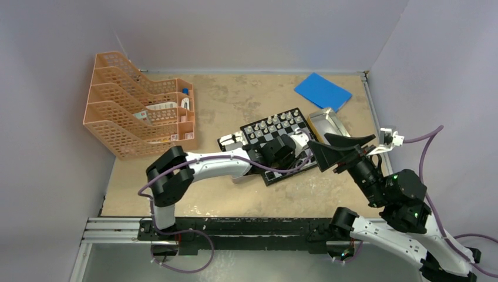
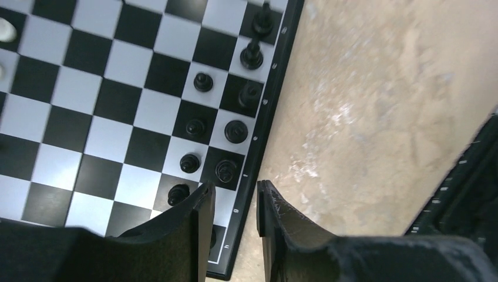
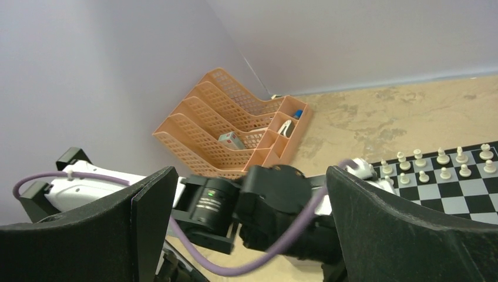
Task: Set up the chess pieces on the board
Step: Place the chess piece on the chessboard, then pick up the chess piece from the storage box.
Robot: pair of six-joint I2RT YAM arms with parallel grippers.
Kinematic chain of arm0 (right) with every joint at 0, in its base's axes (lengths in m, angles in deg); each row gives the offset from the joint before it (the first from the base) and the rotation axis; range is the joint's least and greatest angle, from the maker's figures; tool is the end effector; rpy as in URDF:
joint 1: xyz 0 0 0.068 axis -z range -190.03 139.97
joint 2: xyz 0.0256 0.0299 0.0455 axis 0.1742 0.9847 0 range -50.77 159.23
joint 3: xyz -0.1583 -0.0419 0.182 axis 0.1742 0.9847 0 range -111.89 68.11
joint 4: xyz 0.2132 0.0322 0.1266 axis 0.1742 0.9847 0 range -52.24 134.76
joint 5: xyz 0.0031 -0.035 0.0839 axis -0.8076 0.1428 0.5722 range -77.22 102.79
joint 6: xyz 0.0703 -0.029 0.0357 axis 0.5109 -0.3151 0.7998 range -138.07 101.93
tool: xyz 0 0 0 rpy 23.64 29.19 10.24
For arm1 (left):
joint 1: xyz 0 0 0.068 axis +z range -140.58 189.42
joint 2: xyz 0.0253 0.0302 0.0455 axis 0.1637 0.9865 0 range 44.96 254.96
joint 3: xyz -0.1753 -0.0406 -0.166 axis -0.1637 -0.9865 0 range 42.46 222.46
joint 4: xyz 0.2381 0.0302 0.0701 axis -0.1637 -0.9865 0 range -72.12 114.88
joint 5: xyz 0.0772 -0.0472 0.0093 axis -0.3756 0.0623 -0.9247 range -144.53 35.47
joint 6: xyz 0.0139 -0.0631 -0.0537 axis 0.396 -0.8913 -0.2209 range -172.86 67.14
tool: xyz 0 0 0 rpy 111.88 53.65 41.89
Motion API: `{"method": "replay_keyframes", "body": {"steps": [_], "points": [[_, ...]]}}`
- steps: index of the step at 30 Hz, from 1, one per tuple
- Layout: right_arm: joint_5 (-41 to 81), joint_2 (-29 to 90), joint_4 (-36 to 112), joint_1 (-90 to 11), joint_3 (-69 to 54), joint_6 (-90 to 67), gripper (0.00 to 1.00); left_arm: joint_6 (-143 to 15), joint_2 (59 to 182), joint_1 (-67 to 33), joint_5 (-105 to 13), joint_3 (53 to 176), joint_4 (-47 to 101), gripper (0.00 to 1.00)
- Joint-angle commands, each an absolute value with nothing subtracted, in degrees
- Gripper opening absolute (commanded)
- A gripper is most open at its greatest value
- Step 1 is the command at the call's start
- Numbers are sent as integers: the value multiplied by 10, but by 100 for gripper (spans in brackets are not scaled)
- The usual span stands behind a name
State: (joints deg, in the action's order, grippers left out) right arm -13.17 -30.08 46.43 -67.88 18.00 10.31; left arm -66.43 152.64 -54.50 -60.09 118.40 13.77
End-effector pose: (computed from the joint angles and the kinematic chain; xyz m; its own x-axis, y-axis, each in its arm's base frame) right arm 0.0830 0.0714 0.4128 -0.0925 0.6560 -0.7491 -0.5677 0.5834 0.5809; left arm 0.1950 -0.3822 0.1658 -0.4930 0.4763 -0.7281 0.7685 0.6307 -0.1078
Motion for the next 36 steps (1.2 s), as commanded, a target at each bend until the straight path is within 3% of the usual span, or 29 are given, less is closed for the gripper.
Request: {"method": "replay_keyframes", "body": {"steps": [1,10,19,22,29,36], "points": [[-128,-291,435,-684,179,112,99,-694,1445,-537,-585,1184,172,33],[-118,-239,391,-684,220,123,99,-755,1334,-382,-430,1128,164,39],[-101,-93,294,-684,273,138,96,-775,1190,-202,-364,1056,96,62],[-104,0,269,-683,263,140,87,-759,1142,-170,-386,1039,55,69],[-88,144,114,-683,259,118,41,-745,962,-169,-473,943,13,74],[-119,309,68,-684,196,87,30,-711,804,-169,-499,864,28,74]]}}
